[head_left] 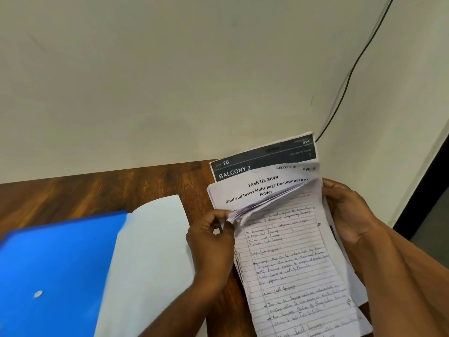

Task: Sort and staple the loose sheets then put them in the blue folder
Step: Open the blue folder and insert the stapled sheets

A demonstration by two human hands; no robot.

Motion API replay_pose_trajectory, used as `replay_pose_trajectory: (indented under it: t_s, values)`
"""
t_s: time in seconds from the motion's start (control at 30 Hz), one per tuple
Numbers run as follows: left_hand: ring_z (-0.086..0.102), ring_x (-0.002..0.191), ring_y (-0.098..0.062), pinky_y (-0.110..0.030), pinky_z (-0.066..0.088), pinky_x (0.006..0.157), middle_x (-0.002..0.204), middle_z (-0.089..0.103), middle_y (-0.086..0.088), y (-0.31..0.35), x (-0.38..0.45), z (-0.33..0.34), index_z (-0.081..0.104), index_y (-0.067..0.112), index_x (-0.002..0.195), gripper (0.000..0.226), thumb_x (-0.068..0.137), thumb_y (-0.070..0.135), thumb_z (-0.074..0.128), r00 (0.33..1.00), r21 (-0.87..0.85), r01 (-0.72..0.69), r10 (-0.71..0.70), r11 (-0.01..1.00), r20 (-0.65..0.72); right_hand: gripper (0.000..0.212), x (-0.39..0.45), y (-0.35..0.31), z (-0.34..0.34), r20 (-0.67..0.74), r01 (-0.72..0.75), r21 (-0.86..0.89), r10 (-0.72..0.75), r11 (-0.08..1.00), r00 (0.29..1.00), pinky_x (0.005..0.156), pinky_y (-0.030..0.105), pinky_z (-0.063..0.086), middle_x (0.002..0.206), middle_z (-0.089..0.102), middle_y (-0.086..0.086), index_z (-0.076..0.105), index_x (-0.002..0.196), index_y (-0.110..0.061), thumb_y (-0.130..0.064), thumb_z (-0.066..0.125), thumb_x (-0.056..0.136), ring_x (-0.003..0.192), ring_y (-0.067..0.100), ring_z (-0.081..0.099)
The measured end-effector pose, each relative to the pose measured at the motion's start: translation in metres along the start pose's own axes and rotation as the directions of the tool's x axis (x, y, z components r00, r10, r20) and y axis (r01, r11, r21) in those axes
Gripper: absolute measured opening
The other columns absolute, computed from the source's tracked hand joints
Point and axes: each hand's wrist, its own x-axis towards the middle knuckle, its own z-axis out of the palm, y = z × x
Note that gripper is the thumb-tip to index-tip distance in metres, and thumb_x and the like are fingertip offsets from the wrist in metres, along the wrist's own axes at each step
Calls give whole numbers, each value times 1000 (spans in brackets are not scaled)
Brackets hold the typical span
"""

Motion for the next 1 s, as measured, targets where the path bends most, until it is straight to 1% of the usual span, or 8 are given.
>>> replay_pose_trajectory:
  t_s: [0.1, 0.17, 0.33, 0.5, 0.57, 0.67, 0.77, 1.0]
  values:
    - [74, 87, -16, -21, 59, 71, 87, 78, 11, 5, 3, 1, 80, 23, 92, 15, 85, 9, 84, 1000, 1, 26, -26, 1000, -13, 25, -5, -4, 7, 113, 40, -26, -37, 999, 993, 79, 36, 64, 106, 80, 9, 83, 100, -22, -41, 70, 92, 100, 29, 76]
    - [75, 88, -16, -29, 64, 74, 89, 79, 11, 6, 4, 2, 79, 23, 92, 14, 85, 13, 85, 998, -2, 63, -63, 998, -23, 39, -4, 0, 6, 109, 74, -184, -55, 980, 992, 79, 34, 64, 112, 79, 13, 79, 109, -17, -26, 92, 73, 106, 35, 75]
    - [75, 99, -10, -27, 65, 77, 109, 75, 10, 31, 8, 2, 63, 24, 115, 42, 82, 12, 87, 998, -112, 65, -65, 992, -1, 35, -8, -3, 18, -27, 208, -206, -218, 956, 976, 75, 33, 65, 103, 80, 14, 77, 106, -9, -5, 80, 71, 94, 33, 78]
    - [65, 119, -3, -23, 58, 90, 131, 63, 15, 53, 21, -5, 43, 34, 144, 85, 74, 37, 91, 998, -96, -40, 44, 995, 37, 31, -15, -16, 19, -79, 350, -32, -352, 936, 933, 87, 57, 62, 115, 74, 26, 75, 110, -4, 0, 74, 79, 100, 47, 72]
    - [68, 118, -7, -26, 60, 88, 129, 68, 16, 61, 24, -9, 50, 34, 139, 75, 76, 40, 88, 971, -127, 12, 19, 992, 238, 32, -19, -21, 21, -99, 392, 50, -387, 918, 917, 94, 62, 56, 120, 71, 28, 73, 115, -4, 0, 71, 84, 105, 48, 69]
    - [76, 104, -14, -26, 63, 78, 113, 78, 11, 77, 19, -12, 64, 22, 122, 37, 87, 18, 78, 888, -242, 76, 45, 967, 458, 26, -25, -32, 30, -136, 447, 7, -442, 895, 887, 84, 48, 64, 111, 77, 17, 77, 107, -12, -5, 72, 82, 98, 38, 74]
    - [78, 98, -15, -26, 63, 76, 107, 81, 7, 90, 10, -13, 71, 18, 113, 18, 96, 13, 70, 884, -263, 34, 94, 964, 458, 22, -30, -45, 41, -114, 479, -64, -483, 876, 868, 74, 35, 64, 102, 80, 10, 79, 98, -15, -9, 76, 78, 91, 29, 77]
    - [79, 92, -15, -32, 65, 71, 103, 80, 9, 112, -10, -33, 71, 21, 113, 19, 98, 30, 69, 933, -197, -54, 120, 979, 339, 15, -54, -57, 69, -123, 543, -85, -550, 835, 826, 84, 43, 64, 102, 80, 8, 82, 93, -19, -13, 78, 80, 95, 31, 76]
